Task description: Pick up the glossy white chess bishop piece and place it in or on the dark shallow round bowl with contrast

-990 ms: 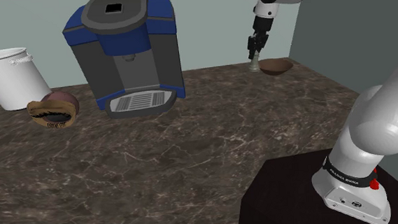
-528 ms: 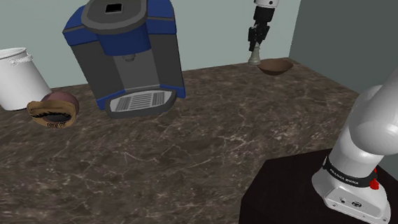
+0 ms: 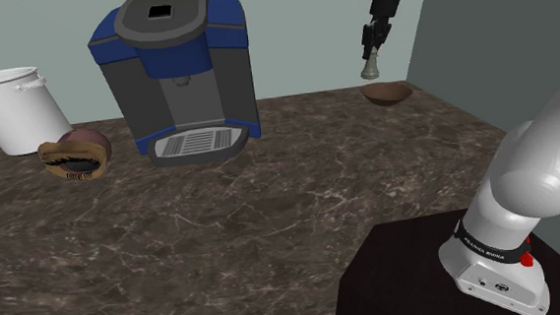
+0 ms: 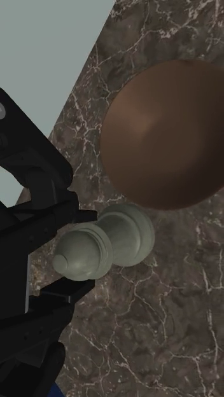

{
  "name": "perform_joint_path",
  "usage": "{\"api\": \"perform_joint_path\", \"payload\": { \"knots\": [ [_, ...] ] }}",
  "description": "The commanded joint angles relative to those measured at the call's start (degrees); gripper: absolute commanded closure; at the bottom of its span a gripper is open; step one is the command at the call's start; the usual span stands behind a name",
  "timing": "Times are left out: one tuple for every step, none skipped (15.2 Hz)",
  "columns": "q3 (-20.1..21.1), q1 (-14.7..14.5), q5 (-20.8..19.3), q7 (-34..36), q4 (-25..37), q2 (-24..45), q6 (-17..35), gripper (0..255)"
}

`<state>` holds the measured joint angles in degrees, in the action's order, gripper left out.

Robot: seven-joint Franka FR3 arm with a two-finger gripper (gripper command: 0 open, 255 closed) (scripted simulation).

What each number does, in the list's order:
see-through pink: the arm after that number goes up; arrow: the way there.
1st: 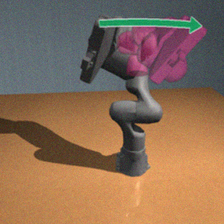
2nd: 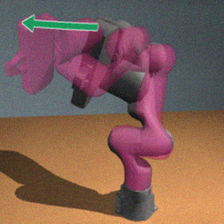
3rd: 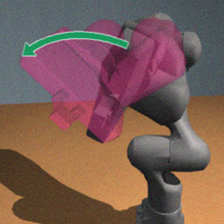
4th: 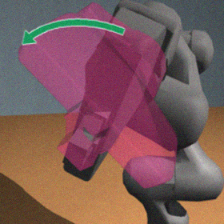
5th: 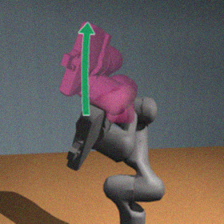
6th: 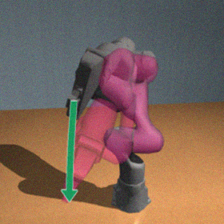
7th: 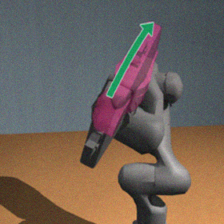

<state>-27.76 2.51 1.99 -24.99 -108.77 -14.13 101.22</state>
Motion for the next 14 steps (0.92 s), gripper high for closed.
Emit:
{"api": "perform_joint_path", "payload": {
  "knots": [
    [-2.1,0.8,0.5,-3.1,2.0,1.6,-0.8,255],
    [-3.2,1.2,0.9,-4.7,3.3,2.5,-1.4,255],
    [-4.3,1.6,1.4,-6.3,4.7,3.6,-2.0,255],
    [-5.5,2.0,2.0,-8.0,6.1,4.7,-2.7,255],
    [-6.6,2.5,2.6,-9.7,7.7,5.9,-3.4,255],
    [-7.7,3.1,3.4,-11.4,9.3,7.3,-4.1,255],
    [-8.8,3.7,4.2,-13.2,11.0,8.8,-4.8,255],
    [-9.4,4.0,4.7,-14.2,12.0,9.6,-5.2,255],
    [-9.3,4.0,4.6,-14.2,11.0,9.4,-4.4,255],
    [-9.3,4.0,4.5,-14.2,10.1,9.2,-3.6,255],
    [-9.3,4.0,4.4,-14.3,9.1,9.1,-2.8,255],
    [-9.2,4.0,4.4,-14.3,8.3,8.9,-2.1,255],
    [-9.2,4.0,4.3,-14.4,7.4,8.8,-1.3,255],
    [-9.2,4.0,4.3,-14.4,6.5,8.7,-0.5,255]
  ]
}}
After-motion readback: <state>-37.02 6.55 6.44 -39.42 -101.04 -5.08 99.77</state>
